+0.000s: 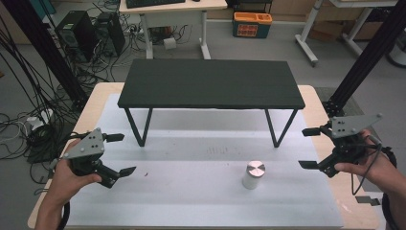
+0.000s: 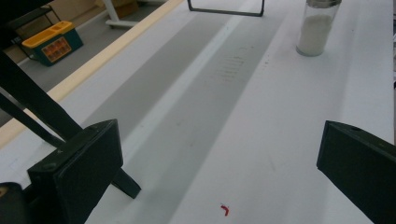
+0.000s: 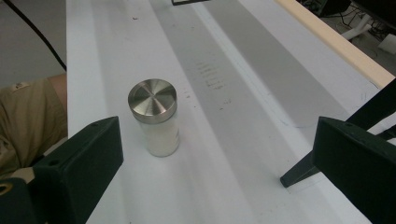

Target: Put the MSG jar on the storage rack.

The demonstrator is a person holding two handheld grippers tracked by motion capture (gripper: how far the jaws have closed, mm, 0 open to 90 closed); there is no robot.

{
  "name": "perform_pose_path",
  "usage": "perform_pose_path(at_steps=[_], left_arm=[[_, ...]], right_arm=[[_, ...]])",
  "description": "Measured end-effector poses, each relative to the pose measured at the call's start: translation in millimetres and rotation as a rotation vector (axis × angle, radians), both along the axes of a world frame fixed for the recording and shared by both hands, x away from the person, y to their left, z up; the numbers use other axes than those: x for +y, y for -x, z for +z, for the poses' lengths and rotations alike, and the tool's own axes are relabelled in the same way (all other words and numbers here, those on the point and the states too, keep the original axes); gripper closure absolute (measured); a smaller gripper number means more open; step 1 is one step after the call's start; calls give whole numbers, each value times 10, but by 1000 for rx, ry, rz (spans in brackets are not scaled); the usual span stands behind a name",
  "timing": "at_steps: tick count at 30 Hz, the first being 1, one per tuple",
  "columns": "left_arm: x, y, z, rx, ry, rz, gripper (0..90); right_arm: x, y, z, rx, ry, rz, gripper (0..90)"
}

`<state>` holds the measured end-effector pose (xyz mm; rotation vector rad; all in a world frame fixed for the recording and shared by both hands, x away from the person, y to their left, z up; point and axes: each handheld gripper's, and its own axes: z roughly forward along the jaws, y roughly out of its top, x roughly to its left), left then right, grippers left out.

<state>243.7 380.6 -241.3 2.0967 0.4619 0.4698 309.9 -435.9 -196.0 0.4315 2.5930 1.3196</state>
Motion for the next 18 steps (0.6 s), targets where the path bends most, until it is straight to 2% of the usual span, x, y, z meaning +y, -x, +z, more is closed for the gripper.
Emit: perform_pose_path(at_steps=[11,17,18], left_arm=[[-19,-4,7,-2,1,-7,7],[-25,12,-8,-6,7,-12,7],[-26,18,-23,-4,17,-10,7]], right_arm=[[0,17,-40,-8,-8,-2,18],[47,23,-175,3,-27,12,15],[68,21,-238,5,-35,21,13]])
